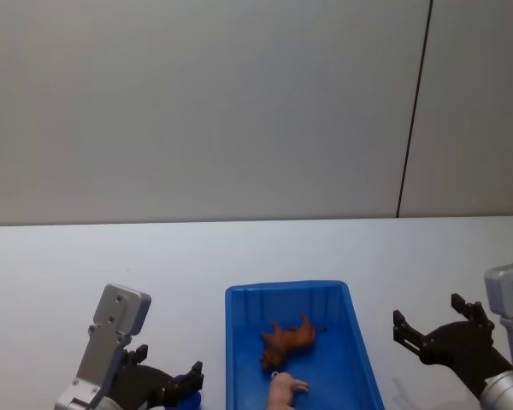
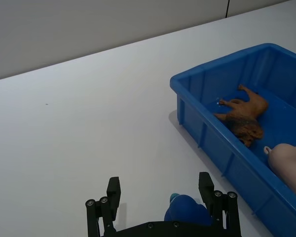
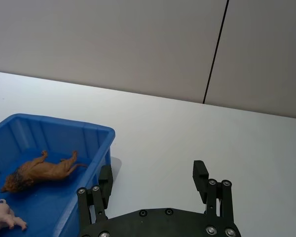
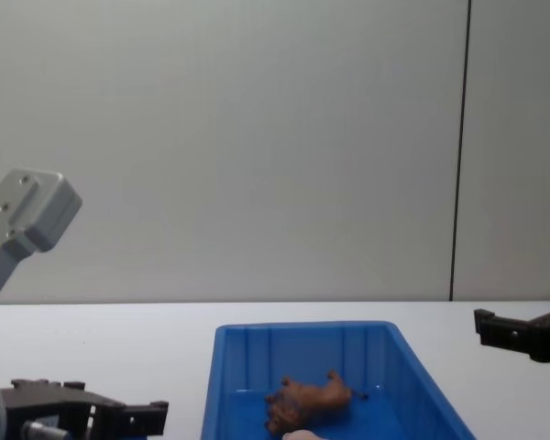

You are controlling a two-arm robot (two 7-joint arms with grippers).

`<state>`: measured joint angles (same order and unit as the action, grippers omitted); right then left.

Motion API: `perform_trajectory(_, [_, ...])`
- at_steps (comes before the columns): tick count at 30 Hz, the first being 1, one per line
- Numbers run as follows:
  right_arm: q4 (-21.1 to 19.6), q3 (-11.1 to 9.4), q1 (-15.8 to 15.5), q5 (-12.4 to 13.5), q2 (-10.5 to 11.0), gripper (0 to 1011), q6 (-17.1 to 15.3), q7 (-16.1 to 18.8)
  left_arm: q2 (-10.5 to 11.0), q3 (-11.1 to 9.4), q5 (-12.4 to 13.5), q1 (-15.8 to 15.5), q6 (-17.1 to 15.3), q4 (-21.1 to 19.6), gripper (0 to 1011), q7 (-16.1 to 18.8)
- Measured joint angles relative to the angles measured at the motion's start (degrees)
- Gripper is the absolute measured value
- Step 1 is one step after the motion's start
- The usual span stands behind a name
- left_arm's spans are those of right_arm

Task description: Pick up the two dolls from the table and place them into the box.

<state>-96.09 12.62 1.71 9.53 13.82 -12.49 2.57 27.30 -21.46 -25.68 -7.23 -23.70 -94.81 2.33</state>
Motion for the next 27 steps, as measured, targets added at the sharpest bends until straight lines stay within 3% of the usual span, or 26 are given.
perform_trajectory(7, [0.0,0.0,0.0,0.0,0.0,1001,0.0,0.0,0.0,0.0,-0.7,0.3,-0.1,0.5,1000,-1.6])
perform_trajectory(12, [0.0,0.0,0.0,0.0,0.0,1001,0.0,0.0,-0.2,0.0,-0.9,0.4,-0.4,0.7,930,-2.5])
perform_trajectory(27, [0.0,0.0,0.0,0.0,0.0,1001,0.0,0.0,-0.6,-0.5,0.4,0.8,-1.6,1.7,474,-3.3])
